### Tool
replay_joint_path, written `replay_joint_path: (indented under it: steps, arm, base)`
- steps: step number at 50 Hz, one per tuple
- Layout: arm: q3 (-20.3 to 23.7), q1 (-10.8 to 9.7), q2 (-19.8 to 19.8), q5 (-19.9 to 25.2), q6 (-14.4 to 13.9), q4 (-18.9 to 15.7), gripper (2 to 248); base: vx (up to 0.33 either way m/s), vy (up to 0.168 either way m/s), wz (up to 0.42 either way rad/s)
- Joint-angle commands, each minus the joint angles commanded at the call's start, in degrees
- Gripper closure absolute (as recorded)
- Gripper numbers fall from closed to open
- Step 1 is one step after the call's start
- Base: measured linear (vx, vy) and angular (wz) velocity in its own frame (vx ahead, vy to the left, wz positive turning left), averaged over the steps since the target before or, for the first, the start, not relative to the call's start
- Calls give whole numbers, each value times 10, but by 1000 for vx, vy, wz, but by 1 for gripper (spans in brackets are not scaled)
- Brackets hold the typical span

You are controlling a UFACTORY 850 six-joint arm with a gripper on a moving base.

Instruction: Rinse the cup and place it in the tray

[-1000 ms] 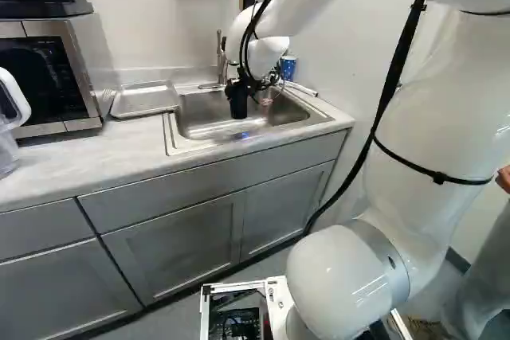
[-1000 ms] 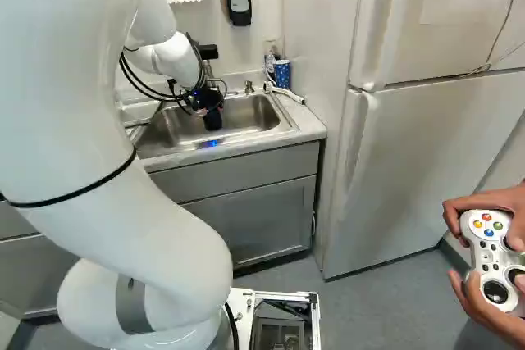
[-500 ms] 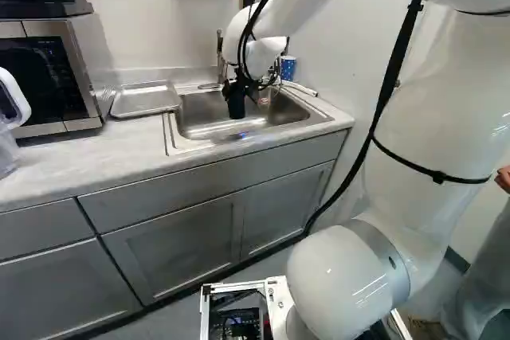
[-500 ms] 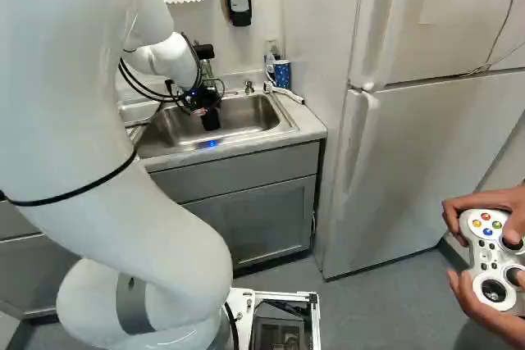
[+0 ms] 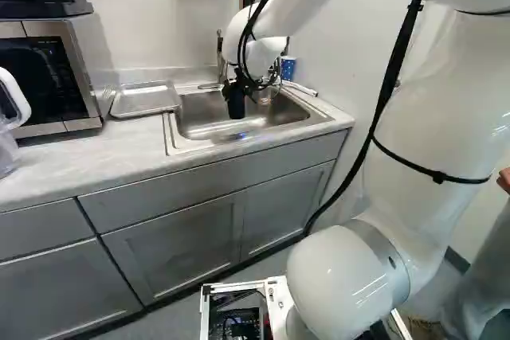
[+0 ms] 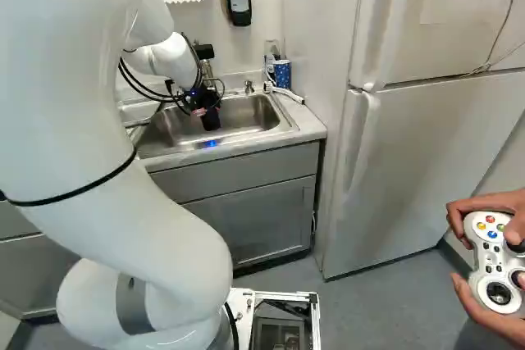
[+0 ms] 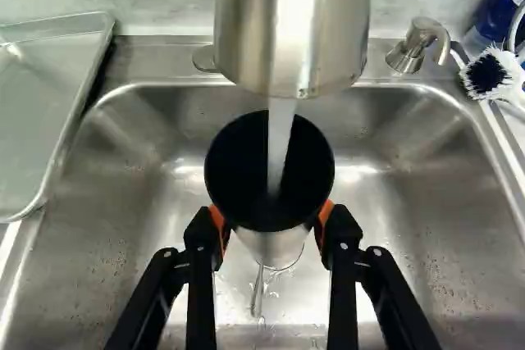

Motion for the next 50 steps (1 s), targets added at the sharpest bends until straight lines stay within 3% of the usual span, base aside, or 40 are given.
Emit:
replay_joint_path:
  steps: [50]
  arm:
    - [0,0,0,0,0,0,128]
  base:
    - [0,0,0]
